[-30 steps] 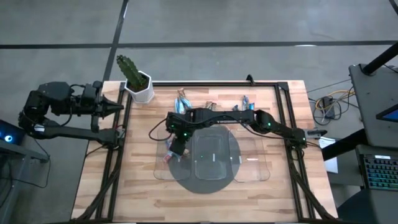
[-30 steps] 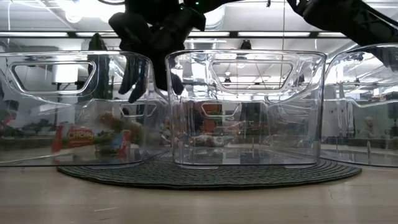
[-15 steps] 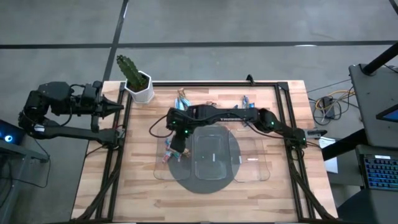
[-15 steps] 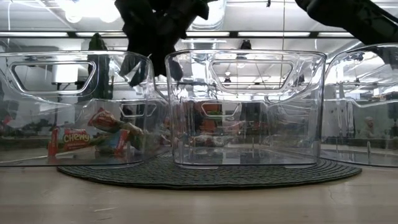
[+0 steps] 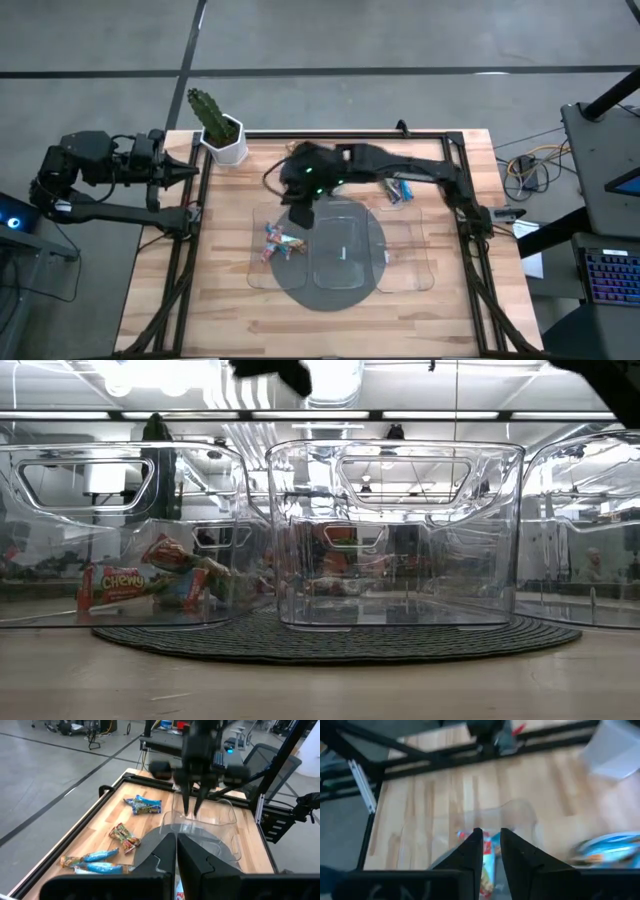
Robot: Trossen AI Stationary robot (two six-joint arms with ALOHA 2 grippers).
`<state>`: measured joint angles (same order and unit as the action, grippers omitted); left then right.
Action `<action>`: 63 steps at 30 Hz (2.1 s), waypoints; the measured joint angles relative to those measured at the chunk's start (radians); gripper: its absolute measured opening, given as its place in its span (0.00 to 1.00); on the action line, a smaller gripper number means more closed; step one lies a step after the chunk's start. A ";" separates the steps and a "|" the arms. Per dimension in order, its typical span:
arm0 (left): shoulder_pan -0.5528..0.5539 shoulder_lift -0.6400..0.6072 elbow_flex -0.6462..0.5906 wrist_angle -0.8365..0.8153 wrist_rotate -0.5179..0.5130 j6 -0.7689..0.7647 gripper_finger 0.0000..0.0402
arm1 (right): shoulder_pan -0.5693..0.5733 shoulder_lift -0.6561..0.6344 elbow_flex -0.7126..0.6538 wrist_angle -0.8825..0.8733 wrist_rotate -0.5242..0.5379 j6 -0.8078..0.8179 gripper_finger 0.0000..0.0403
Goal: Pick and place Granola Bars by type
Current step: Put the red granola bar into the left transparent bin
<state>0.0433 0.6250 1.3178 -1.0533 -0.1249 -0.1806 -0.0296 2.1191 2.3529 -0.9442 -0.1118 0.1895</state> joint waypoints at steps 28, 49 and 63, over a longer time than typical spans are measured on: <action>0.000 0.168 0.000 0.358 -0.208 0.190 0.00 | 0.052 -0.636 -0.261 -0.228 0.568 0.044 0.02; 0.219 0.577 0.236 0.403 0.115 0.056 0.30 | 0.060 -1.084 -0.869 0.011 0.584 0.178 0.02; 0.390 0.978 0.597 0.175 0.190 0.115 0.55 | 0.060 -1.125 -0.935 0.013 0.580 0.198 0.02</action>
<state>0.4334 1.6031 1.9144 -0.8781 0.0650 -0.0654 0.0307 0.9945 1.4179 -0.9310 0.4686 0.3873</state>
